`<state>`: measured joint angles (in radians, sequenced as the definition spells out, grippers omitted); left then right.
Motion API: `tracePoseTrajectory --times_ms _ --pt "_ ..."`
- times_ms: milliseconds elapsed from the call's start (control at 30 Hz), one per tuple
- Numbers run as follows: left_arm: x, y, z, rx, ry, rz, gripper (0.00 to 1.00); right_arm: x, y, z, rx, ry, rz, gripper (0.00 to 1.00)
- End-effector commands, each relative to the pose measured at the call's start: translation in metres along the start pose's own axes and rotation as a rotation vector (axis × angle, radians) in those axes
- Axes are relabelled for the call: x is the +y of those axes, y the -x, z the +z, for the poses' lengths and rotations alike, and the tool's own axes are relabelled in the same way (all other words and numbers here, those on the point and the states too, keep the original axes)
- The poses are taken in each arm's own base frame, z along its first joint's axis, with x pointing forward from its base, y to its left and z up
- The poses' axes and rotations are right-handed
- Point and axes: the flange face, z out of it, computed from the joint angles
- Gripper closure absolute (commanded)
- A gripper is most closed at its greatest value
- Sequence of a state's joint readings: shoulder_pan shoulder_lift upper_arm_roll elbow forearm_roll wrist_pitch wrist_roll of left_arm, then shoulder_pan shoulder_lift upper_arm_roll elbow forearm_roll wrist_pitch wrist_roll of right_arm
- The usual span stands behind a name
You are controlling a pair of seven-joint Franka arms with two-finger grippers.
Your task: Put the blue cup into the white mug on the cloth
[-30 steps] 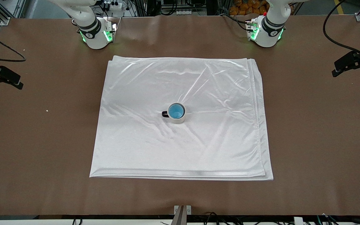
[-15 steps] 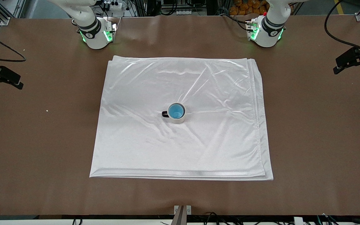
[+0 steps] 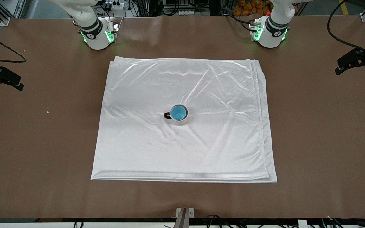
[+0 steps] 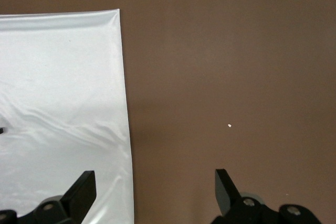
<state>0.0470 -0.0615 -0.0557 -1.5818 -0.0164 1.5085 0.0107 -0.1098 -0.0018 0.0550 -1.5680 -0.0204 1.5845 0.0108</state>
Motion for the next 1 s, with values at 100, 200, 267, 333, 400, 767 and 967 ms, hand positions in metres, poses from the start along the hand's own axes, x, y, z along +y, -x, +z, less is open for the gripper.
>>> tracePoseTrajectory --times_ms 100,200,267,333,400,767,967 --pt "0.001 -0.005 0.014 -0.04 0.002 0.011 0.0 0.002 0.007 -0.002 -0.002 -0.016 -0.004 0.0" --pt "-0.001 -0.006 0.016 -0.043 -0.001 0.011 0.0 0.002 0.007 -0.002 -0.002 -0.016 -0.004 0.0" --pt "0.0 -0.007 0.016 -0.04 -0.005 0.012 0.0 0.002 0.007 -0.002 0.0 -0.016 -0.004 0.0" --pt "0.0 -0.008 0.015 -0.033 -0.025 0.014 0.0 0.002 0.007 -0.002 0.0 -0.016 -0.004 0.0" --pt "-0.001 -0.01 0.015 -0.029 -0.036 0.015 0.0 0.002 0.007 -0.002 0.0 -0.015 -0.004 0.0" --pt "-0.005 -0.017 0.015 0.008 -0.04 0.014 0.0 0.002 0.007 -0.002 -0.002 -0.016 -0.002 0.0" --pt "-0.006 -0.021 0.011 0.051 -0.043 0.015 0.0 0.003 0.007 -0.002 0.0 -0.016 -0.001 0.0"
